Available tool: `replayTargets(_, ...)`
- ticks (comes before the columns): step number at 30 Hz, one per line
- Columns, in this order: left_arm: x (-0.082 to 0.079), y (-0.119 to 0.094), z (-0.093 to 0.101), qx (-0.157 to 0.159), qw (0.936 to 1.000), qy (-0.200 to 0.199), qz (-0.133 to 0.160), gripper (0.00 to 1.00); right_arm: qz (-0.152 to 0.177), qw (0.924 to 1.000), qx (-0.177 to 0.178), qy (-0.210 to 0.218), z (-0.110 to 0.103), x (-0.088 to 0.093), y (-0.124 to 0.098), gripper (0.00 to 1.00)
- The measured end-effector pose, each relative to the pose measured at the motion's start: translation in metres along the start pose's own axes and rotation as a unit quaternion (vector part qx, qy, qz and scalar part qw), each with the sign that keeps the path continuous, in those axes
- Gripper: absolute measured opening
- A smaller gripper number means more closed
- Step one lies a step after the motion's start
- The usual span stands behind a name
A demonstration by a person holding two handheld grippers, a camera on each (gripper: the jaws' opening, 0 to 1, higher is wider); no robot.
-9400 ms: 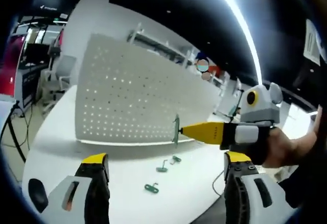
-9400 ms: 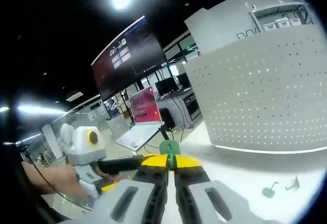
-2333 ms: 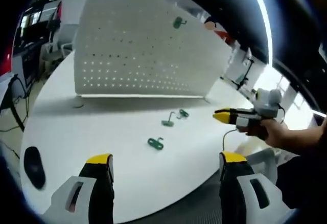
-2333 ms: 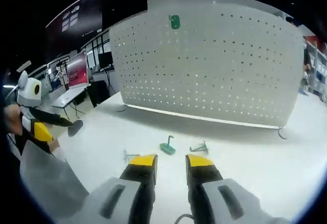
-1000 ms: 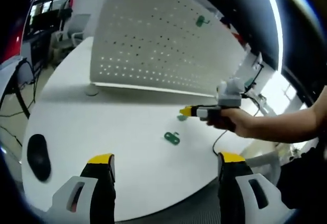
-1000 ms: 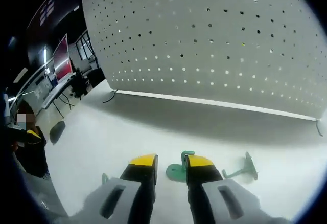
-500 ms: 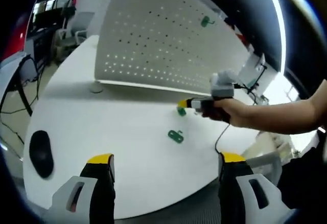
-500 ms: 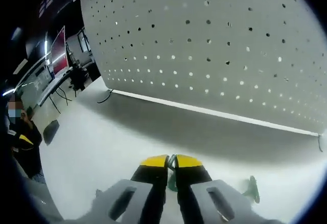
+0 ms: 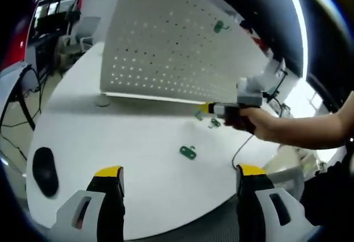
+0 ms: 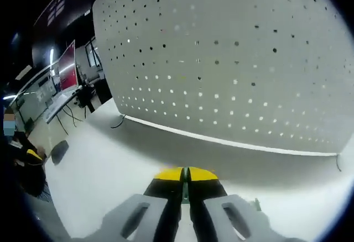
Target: Insert the hook assembly into the mounting plate slot until the hook locks in place.
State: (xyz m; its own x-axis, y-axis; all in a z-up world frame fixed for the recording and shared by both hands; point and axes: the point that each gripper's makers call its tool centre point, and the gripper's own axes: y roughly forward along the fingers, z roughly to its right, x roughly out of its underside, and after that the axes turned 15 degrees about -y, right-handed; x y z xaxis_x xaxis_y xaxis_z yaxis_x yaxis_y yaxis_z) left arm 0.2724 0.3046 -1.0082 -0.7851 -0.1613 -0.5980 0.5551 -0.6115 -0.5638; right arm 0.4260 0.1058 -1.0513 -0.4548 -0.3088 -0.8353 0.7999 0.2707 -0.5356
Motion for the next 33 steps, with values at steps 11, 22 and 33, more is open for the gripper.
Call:
replayTargets(11, -0.012, -0.005, 0.015, 0.009, 0.9996, 0.019, 0.017, 0.85, 0.064, 0.9979, -0.004, -0.011, -0.004, -0.054, -0.025, 0.0)
replayTargets(22, -0.039, -0.001, 0.034, 0.014, 0.998, 0.048, 0.039, 0.86, 0.14, 0.9882, -0.057, -0.027, -0.055, -0.103, -0.077, 0.0)
replayTargets(33, -0.075, 0.012, 0.055, 0.049, 0.9948, -0.002, 0.089, 0.75, 0.211, 0.97, -0.11, 0.051, -0.105, -0.121, -0.123, 0.0)
